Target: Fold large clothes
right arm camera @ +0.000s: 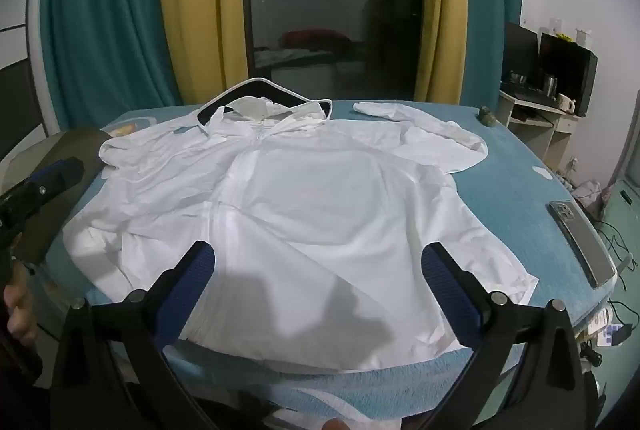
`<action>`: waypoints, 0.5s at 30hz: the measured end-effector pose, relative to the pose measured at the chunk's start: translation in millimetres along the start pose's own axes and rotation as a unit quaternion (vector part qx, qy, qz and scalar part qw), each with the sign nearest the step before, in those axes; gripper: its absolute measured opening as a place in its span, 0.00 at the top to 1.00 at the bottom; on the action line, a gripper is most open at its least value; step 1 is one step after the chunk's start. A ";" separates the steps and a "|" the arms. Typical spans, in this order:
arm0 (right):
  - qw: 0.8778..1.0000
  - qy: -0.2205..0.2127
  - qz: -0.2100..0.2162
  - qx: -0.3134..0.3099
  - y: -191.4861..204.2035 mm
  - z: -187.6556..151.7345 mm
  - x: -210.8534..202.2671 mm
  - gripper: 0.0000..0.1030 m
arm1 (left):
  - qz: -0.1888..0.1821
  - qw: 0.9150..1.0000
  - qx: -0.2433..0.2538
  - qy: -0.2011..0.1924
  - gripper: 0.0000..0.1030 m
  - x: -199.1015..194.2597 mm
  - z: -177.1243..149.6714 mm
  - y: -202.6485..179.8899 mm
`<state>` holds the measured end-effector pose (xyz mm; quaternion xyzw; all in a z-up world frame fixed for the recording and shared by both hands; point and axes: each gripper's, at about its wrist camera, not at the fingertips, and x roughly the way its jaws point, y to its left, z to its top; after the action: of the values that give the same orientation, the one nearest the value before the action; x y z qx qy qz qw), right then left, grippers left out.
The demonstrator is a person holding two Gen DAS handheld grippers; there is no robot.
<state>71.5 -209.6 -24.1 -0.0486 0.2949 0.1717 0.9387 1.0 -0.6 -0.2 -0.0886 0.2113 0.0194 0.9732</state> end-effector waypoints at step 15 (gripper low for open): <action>1.000 0.001 0.001 0.004 -0.9 -0.9 -0.1 0.01 | -0.015 1.000 -0.016 0.000 0.18 -4.5 2.1 3.8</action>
<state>71.3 -210.7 -24.8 -0.0452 0.2961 0.1713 0.9386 -2.5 3.6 2.9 -0.1071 0.2101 0.0084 0.9718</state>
